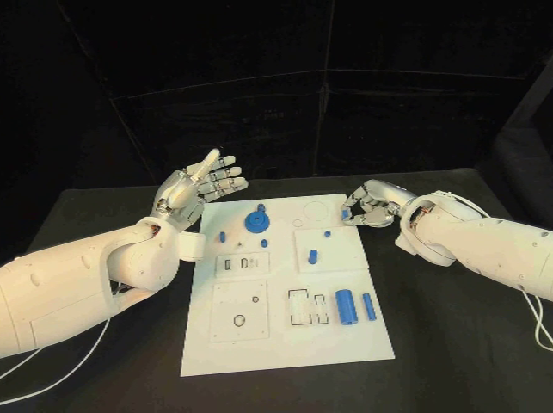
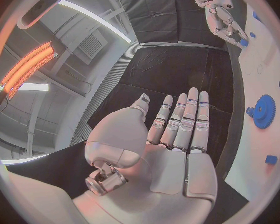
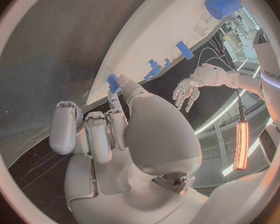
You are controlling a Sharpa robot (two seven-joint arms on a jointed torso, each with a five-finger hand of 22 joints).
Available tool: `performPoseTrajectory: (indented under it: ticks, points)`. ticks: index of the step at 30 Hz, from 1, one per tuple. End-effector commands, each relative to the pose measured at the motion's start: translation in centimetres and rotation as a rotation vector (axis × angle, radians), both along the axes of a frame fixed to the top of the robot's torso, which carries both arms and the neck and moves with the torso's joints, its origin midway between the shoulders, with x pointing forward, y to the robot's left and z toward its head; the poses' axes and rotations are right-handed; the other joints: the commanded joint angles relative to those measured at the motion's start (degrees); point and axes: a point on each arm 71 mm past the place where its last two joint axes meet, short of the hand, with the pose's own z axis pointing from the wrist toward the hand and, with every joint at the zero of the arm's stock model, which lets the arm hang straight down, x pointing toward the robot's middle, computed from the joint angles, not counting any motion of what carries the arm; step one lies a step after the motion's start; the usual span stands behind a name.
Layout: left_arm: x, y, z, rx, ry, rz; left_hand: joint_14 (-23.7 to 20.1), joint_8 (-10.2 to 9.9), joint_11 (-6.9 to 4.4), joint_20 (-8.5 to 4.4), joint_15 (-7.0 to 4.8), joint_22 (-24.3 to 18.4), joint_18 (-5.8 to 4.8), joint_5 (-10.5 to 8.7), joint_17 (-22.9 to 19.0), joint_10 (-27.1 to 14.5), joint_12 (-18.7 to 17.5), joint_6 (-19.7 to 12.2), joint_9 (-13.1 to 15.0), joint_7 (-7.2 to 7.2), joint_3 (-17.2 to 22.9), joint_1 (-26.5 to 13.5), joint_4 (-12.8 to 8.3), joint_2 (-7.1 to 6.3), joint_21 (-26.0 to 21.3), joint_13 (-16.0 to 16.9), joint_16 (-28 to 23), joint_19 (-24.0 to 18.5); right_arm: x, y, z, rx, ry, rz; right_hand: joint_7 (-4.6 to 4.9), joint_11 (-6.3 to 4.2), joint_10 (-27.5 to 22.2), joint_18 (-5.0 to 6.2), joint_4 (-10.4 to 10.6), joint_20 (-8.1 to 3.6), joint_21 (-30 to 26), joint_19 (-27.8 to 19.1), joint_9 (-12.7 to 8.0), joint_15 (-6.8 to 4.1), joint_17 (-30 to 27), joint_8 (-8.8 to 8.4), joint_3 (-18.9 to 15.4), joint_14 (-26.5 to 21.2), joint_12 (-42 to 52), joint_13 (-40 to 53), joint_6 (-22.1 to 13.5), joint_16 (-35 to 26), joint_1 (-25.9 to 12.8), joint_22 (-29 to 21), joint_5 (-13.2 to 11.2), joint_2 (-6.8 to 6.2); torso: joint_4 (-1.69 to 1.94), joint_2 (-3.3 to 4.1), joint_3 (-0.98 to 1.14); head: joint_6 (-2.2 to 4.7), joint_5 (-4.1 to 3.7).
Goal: Assemble the parts on the task board
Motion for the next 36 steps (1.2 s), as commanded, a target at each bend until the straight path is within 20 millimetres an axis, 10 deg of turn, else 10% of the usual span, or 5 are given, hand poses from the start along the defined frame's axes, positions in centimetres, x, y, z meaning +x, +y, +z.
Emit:
performPoseTrajectory:
  ticks: [1, 23, 36]
  points:
    - [0.0, 0.0, 0.2, -0.009, -0.008, -0.008, 0.2, 0.4, 0.07, 0.08, 0.12, -0.1, 0.89, 0.11, -0.1, 0.0, 0.0, -0.4, 0.1, 4.93, 0.3, 0.5, 0.1, 0.10, -0.2, 0.0, -0.2, 0.3, 0.1, 0.1, 0.1, -0.001, -0.006, -0.001, -0.04, -0.44, 0.3, -0.60, -0.1, -0.42, 0.0, 0.2, 0.1, -0.44, 15.1, 0.37, 0.3, 5.8, 0.2, 7.8, 0.5, 0.1, 0.0, 0.1, -0.3, 0.57, -0.04, -0.01, 0.00, -0.02, -0.08]
    - [0.0, 0.2, 0.2, -0.006, -0.003, -0.007, 0.2, 0.4, 0.08, 0.08, 0.13, -0.1, 0.88, 0.11, -0.1, -0.1, 0.0, -0.5, 0.1, 4.94, 0.4, 0.5, 0.0, 0.15, -0.3, 0.0, -0.3, 0.3, -1.3, 1.2, 1.7, 0.047, -0.130, -0.063, -0.75, -1.11, 0.8, -0.91, 0.0, -1.01, 0.6, 1.1, -0.1, -1.05, 15.1, 0.70, 2.2, 5.8, 0.8, 8.3, 2.0, 0.1, 0.0, 1.7, 0.9, 2.52, -0.01, -0.15, -0.01, -0.30, -0.19]
    - [0.0, 0.3, 0.3, -0.004, -0.007, 0.001, 0.2, 0.4, 0.09, 0.08, 0.14, -0.2, 0.87, 0.06, -0.1, -0.1, 0.0, -0.5, 0.1, 4.95, 0.3, 0.3, 0.2, 0.17, -0.3, 0.0, -0.3, 0.3, -5.2, 7.9, 4.0, 0.127, -0.110, 0.071, -0.86, -1.21, 1.0, -1.00, 0.1, -1.11, 0.8, 1.4, -0.1, -1.15, 15.1, 0.77, 2.4, 5.8, 1.0, 8.5, 2.3, 0.1, -0.3, 2.2, 0.7, 2.59, 0.52, -0.76, -0.92, -1.56, 0.85]
